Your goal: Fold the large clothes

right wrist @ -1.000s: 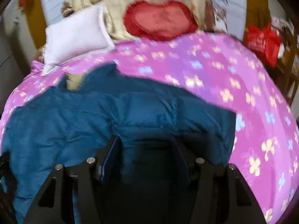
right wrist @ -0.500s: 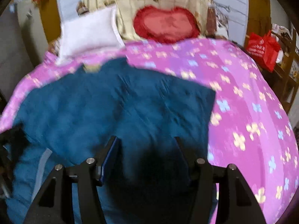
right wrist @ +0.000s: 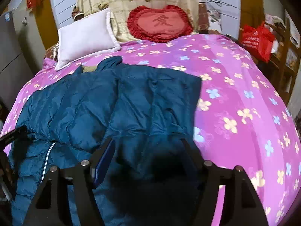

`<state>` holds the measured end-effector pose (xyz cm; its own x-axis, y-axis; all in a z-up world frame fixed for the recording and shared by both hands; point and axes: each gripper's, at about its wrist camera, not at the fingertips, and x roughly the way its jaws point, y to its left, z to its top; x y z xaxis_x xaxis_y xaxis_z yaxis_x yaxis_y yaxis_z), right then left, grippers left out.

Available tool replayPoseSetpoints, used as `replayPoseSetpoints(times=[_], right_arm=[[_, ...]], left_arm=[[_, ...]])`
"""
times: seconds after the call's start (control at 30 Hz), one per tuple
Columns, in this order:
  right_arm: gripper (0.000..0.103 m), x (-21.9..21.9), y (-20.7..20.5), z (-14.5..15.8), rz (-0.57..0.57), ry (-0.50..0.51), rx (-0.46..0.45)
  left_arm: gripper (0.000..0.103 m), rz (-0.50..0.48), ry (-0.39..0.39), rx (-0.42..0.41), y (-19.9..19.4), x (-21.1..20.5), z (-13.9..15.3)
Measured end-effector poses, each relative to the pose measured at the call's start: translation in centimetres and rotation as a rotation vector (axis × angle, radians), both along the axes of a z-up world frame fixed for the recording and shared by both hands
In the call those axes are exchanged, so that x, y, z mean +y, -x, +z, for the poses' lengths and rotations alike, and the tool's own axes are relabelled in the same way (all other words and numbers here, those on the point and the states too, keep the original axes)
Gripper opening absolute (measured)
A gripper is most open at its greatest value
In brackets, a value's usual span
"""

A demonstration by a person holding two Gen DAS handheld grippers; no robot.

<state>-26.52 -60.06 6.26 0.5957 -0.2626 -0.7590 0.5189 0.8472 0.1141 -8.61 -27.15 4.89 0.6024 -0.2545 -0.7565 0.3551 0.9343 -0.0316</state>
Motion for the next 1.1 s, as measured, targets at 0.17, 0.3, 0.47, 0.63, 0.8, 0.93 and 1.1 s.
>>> replayPoseSetpoints(times=[0.17, 0.3, 0.47, 0.63, 0.8, 0.93, 1.1], right_arm=[[0.073, -0.1, 1.6, 0.3, -0.019, -0.036, 0.007], [0.073, 0.5, 2.8, 0.6, -0.012, -0.01, 0.031], [0.073, 1.3, 4.0, 0.5, -0.007, -0.037, 0.048], [0.073, 3.4, 5.5, 0.3, 0.033, -0.04, 0.065], [0.073, 5.2, 7.5, 0.0, 0.058, -0.072, 0.067], [0.074, 6.4, 9.2, -0.2, 0.073, -0.081, 0.072], [0.074, 7.9, 11.1, -0.1, 0.091, -0.095, 0.076]], left_arm=[[0.025, -0.018, 0.011, -0.011, 1.9, 1.4, 0.8], [0.025, -0.017, 0.001, -0.01, 3.6, 2.6, 1.1], [0.025, -0.029, 0.013, -0.008, 6.0, 4.3, 1.5], [0.025, -0.031, -0.01, -0.028, 8.1, 5.8, 1.9], [0.025, -0.035, -0.03, -0.04, 10.2, 7.3, 1.9], [0.025, -0.03, -0.043, -0.046, 11.7, 8.8, 1.9], [0.025, -0.015, -0.043, -0.045, 13.4, 10.6, 2.0]])
